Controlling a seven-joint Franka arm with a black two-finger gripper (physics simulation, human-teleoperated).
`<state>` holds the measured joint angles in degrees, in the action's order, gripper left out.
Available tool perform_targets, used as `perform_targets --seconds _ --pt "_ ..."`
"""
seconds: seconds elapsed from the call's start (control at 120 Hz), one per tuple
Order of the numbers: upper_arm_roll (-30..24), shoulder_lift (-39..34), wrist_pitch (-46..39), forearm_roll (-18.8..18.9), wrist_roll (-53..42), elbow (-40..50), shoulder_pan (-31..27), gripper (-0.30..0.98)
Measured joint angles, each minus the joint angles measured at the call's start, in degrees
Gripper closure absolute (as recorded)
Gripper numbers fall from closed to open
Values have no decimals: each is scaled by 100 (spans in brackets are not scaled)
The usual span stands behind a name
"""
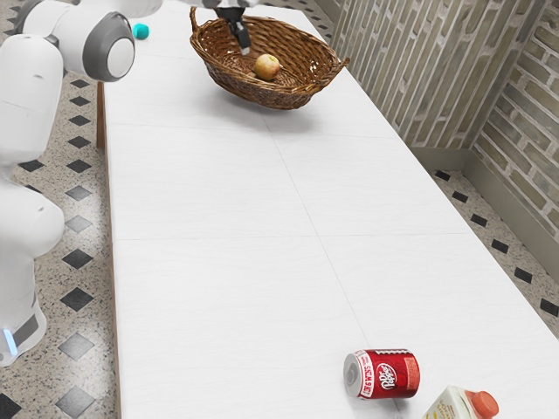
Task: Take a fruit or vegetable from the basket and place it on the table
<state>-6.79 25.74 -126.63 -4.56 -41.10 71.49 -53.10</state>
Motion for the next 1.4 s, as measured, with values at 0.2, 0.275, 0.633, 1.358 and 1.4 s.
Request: perform_targets --seconds 0.2,0.275,0.633,1.358,1.4 --pt "-272 177 -426 -12 -114 -6 60 1" --pt "-297 194 -549 -15 -139 -2 62 1" --pt "-290 379 -798 -13 -268 -212 -85 3" --pt "-502 937 -1215 -18 -393 -458 51 4" --pt "-498 938 -1232 -18 -396 -458 51 4"
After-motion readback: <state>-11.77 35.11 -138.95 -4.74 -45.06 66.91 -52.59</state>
